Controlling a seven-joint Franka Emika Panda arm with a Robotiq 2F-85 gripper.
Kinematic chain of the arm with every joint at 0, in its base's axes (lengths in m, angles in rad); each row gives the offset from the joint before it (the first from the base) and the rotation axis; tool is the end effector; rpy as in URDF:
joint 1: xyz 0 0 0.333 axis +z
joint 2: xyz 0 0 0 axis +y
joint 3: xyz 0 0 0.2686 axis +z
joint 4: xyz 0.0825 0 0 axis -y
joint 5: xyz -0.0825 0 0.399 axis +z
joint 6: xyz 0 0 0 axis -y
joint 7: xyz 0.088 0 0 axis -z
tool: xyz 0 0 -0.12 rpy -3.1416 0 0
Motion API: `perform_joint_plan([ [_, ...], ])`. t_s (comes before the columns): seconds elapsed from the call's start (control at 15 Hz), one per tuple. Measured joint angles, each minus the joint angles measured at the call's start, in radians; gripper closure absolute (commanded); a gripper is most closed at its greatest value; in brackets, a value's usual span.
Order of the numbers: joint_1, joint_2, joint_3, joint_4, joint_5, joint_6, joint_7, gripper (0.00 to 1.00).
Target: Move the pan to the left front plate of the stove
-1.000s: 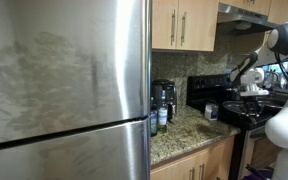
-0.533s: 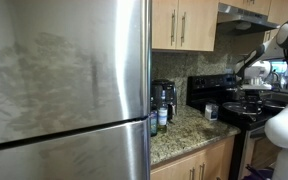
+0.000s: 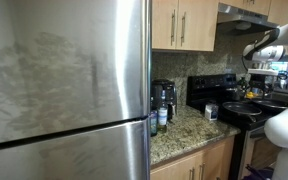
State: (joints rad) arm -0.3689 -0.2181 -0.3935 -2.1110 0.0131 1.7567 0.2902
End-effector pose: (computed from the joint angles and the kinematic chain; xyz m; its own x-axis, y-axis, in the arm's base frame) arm 0.3597 -0.3466 0.4259 0.5012 -0.8480 -0.1724 -0.8641 -0.5010 -0.0479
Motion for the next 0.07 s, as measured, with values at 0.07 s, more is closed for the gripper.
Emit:
perform_joint_plan([
  [0.07,0.0,-0.003,0.0,0.0,-0.002,0.003,0.001,0.0],
])
